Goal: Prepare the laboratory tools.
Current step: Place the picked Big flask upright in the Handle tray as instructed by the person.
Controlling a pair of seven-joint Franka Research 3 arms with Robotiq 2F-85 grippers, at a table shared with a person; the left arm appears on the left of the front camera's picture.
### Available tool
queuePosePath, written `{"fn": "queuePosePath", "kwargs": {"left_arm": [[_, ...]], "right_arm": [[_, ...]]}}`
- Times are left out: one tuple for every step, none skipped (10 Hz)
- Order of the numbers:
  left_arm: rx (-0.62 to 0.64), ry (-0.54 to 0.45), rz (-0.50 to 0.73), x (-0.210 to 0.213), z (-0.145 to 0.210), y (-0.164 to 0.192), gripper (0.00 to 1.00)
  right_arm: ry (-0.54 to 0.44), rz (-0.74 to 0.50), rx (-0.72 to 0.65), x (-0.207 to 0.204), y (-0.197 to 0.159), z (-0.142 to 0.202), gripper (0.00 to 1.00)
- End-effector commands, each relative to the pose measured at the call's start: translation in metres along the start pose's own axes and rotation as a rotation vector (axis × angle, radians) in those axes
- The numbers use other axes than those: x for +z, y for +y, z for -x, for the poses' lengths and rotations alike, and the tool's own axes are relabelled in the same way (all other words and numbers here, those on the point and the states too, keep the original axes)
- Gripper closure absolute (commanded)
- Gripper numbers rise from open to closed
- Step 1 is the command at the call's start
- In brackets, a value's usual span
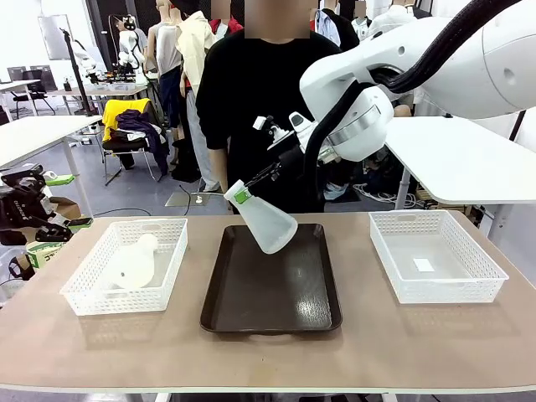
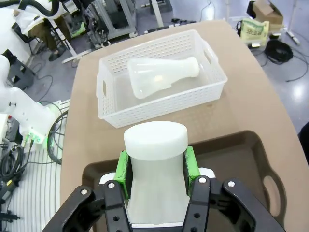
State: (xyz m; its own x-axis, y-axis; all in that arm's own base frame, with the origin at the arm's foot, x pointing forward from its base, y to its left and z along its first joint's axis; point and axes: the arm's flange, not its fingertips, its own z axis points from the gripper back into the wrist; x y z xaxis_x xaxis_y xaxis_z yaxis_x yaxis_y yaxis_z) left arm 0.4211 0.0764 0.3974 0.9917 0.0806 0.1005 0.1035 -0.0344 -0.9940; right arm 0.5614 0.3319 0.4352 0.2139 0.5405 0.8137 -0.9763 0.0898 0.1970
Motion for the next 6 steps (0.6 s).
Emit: {"fn": "queuePosePath", "kwargs": {"left_arm": [[-0.006,-0.006,-0.007,0.001,0.0,-0.002,0.0],[-0.006,-0.006,-0.007,0.001,0.0,-0.002,0.0],[-0.006,-0.006,-0.007,0.001,0.0,-0.002,0.0],[-0.006,-0.006,-0.007,0.001,0.0,-0.002,0.0],[-0.006,-0.006,-0.007,0.001,0.0,-0.002,0.0],[-0.006,-0.006,-0.007,0.001,0.0,-0.002,0.0]], "right_arm": [[-0.004,-0.03,0.047,0.001,-0.008,0.013,1.0],[-0.063,-0.08,0.024,0.001,-0.016,0.024,1.0],[-0.12,-0.097,0.048,0.0,-0.022,0.031,1.0],[-0.205,-0.13,0.092,-0.002,-0.026,0.036,1.0],[-0.27,-0.15,0.14,-0.005,-0.028,0.04,1.0],[-0.339,-0.151,0.203,-0.006,-0.032,0.044,1.0]]}}
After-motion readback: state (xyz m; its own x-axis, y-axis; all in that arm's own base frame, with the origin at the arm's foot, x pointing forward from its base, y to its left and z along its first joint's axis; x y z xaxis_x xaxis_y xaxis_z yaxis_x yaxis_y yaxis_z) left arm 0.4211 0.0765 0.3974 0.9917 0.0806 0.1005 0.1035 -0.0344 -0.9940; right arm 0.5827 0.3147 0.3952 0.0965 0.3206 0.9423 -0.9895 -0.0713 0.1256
